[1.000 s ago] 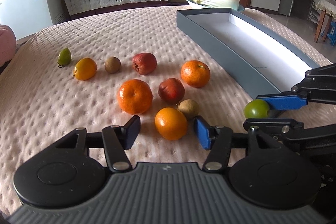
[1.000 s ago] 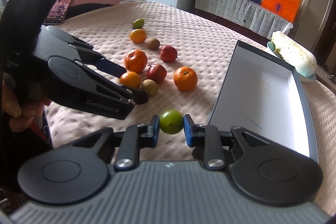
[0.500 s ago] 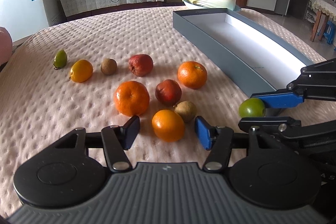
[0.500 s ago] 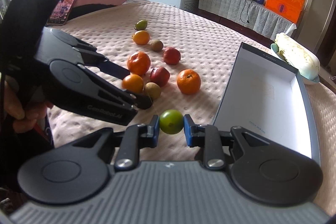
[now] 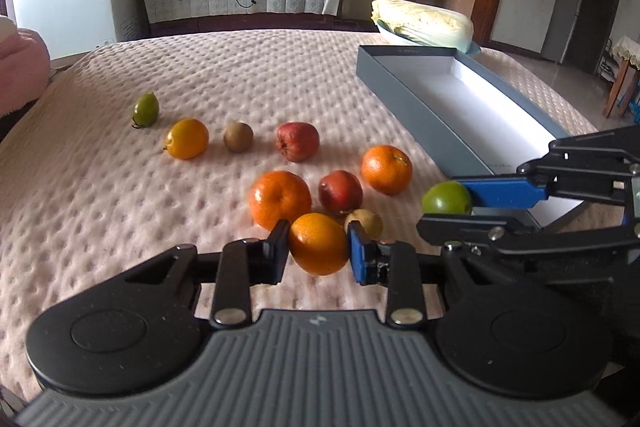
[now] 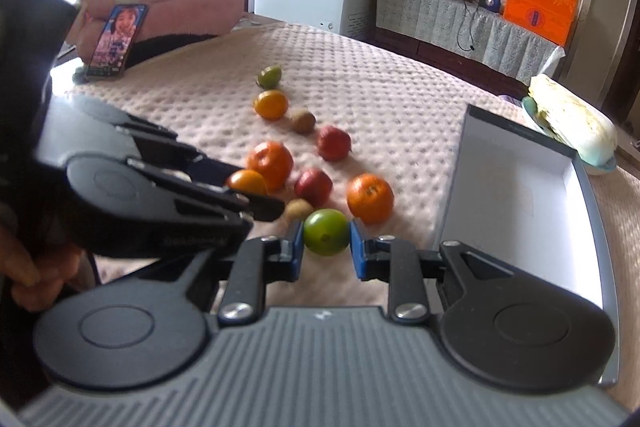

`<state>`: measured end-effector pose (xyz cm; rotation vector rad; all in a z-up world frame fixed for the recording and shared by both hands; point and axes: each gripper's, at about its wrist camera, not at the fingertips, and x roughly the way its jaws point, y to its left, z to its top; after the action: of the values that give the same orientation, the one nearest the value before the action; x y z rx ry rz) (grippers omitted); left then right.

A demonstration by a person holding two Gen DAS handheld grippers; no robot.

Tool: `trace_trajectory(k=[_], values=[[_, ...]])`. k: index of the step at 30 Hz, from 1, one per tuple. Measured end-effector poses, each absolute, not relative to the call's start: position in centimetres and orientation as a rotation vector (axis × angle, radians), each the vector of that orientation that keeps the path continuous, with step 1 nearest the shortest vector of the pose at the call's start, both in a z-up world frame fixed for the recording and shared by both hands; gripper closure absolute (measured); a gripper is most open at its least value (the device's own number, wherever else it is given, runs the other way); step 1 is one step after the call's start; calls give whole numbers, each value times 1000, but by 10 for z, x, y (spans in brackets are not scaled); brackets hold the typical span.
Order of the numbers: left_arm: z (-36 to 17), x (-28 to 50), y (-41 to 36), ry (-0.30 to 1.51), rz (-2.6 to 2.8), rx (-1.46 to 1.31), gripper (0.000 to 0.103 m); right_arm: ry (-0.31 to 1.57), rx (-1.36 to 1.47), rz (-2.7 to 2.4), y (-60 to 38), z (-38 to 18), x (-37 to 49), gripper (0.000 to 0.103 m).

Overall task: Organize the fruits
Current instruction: 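Grasp an orange with the left tool while the right tool holds the lime, then carry the orange into the box and open the left tool while right carries lime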

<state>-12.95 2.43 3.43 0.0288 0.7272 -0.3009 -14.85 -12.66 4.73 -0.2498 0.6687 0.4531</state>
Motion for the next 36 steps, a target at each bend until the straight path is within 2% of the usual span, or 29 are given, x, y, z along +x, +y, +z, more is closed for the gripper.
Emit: trace_trajectory(k=[8, 14, 23, 26, 28, 36], values=[[33, -134, 54, 667, -389, 115, 67, 672, -269, 467, -122, 49, -132, 75], [44, -123, 74, 670, -313, 70, 67, 688, -252, 455, -117, 46, -133, 75], [67, -110, 48, 601, -193, 108, 67, 624, -217, 432, -150, 75, -149, 76], [63, -94, 42, 665, -176, 66, 67, 611, -225, 454, -165, 89, -146, 76], [72, -93, 28, 607, -176, 101, 67, 596, -254, 430, -175, 93, -141, 76], [79, -81, -34, 594, -234, 131, 67, 641, -106, 265, -233, 73, -137, 76]])
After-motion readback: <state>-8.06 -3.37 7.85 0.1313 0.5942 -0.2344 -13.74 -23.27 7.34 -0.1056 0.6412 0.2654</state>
